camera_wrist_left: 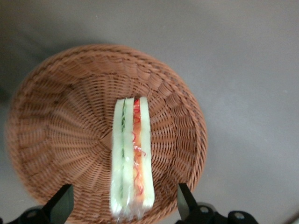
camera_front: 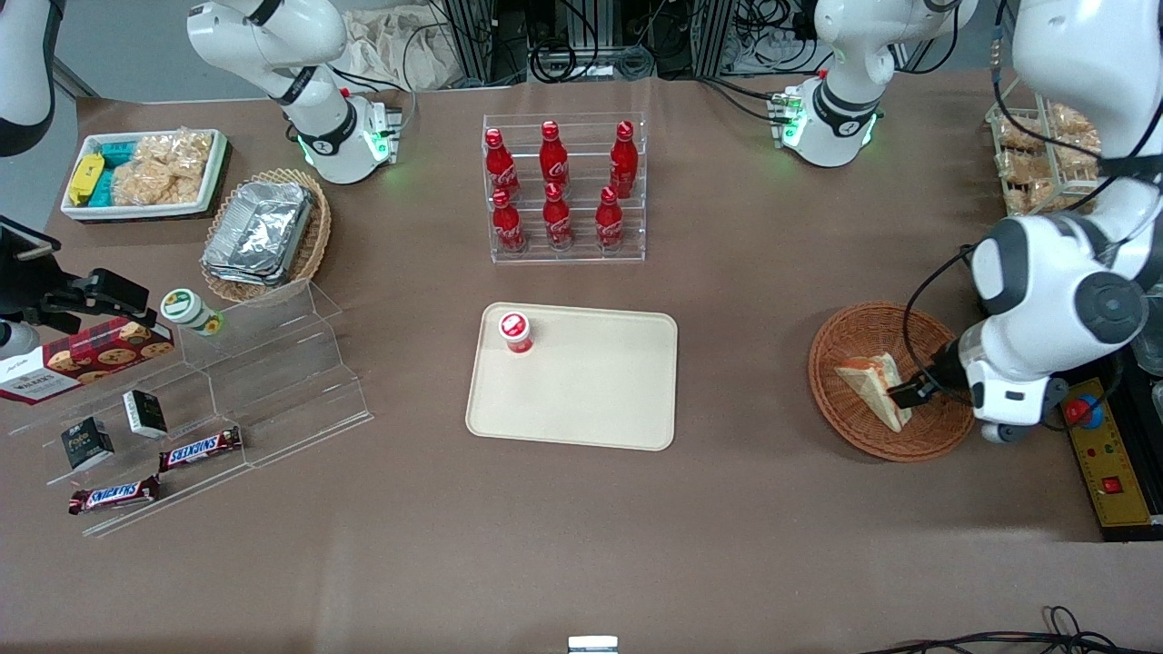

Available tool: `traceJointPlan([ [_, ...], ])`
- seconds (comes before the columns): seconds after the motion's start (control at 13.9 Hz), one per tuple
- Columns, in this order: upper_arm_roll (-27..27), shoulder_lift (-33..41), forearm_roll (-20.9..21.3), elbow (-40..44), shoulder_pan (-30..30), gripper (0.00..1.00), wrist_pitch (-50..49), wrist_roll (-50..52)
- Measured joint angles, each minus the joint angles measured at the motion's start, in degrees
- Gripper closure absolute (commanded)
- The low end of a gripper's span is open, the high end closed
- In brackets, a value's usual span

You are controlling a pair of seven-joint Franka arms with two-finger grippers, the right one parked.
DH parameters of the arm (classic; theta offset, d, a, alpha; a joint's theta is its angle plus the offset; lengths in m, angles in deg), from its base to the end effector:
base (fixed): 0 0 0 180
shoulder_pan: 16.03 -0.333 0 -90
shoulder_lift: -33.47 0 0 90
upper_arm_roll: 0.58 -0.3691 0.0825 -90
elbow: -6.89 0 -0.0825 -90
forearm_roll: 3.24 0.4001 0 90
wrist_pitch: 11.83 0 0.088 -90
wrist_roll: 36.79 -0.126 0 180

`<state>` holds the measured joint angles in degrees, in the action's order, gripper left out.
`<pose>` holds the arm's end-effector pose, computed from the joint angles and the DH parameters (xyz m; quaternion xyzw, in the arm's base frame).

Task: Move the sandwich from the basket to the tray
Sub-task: 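Close the left gripper on the sandwich wedge and lift it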

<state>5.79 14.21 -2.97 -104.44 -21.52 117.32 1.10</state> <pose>0.6419 -0.0058 0.3296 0.9477 0.3186 -0.0164 0.0118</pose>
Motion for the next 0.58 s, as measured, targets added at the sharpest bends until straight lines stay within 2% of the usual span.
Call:
traceJointPlan([
  [0.36,0.1,-4.5,0.0,-1.4,1.2,0.02,4.7,1.9],
  [0.43,0.1,-4.8,0.1,-1.5,1.4,0.12,4.8,2.0],
  [0.58,0.1,-5.0,1.3,-1.9,1.5,0.44,4.8,2.0],
])
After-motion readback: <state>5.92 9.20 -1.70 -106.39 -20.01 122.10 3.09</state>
